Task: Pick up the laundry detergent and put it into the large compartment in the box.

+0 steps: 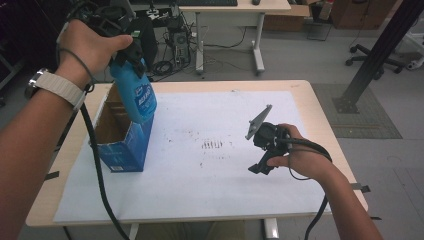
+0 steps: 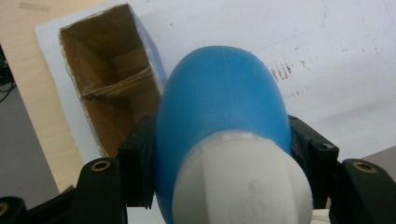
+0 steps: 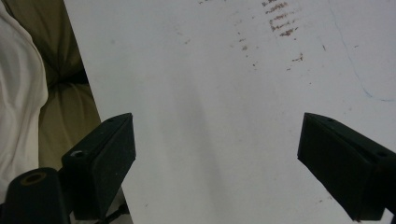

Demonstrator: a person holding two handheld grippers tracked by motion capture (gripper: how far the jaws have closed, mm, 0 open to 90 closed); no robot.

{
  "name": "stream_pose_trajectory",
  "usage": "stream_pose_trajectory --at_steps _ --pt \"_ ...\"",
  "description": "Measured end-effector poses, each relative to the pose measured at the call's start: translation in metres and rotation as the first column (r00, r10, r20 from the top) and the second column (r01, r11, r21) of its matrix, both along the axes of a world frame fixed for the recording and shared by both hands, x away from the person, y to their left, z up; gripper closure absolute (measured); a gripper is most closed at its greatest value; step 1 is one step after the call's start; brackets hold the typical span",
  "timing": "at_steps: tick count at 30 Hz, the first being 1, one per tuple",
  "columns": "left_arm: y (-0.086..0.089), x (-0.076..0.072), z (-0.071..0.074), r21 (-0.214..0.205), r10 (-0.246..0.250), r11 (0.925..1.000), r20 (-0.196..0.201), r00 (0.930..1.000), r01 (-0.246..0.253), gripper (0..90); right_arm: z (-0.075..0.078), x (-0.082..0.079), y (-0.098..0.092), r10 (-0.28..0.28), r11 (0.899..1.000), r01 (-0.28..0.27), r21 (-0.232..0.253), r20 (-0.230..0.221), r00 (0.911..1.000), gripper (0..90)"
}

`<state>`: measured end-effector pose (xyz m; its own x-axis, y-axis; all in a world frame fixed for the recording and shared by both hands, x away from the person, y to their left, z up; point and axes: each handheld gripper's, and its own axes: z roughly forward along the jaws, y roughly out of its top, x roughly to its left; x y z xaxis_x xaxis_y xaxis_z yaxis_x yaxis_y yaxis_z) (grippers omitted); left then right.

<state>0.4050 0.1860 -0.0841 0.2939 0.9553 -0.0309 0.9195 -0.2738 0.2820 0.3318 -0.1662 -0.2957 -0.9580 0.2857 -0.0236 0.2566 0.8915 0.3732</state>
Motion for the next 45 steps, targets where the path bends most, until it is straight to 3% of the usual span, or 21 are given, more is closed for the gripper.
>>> stream_pose_trajectory --at_steps 17,24,45 --pt "0.032 -0.005 0.009 -0.014 0.104 0.9945 -0.007 0.9946 -0.104 37.2 0.001 0.001 0.003 0.013 1.0 -0.013 0.0 0.002 0.9999 11.6" --pt "0.042 -0.005 0.009 0.011 0.138 0.9904 -0.006 0.9905 -0.138 37.2 0.0 0.0 0.002 0.014 1.0 -0.014 0.002 0.001 0.9999 11.5" --pt "0.078 -0.003 -0.005 0.007 0.255 0.9669 -0.01 0.9668 -0.255 37.3 -0.002 0.0 0.004 0.014 1.0 -0.014 0.002 -0.005 0.9999 11.5"
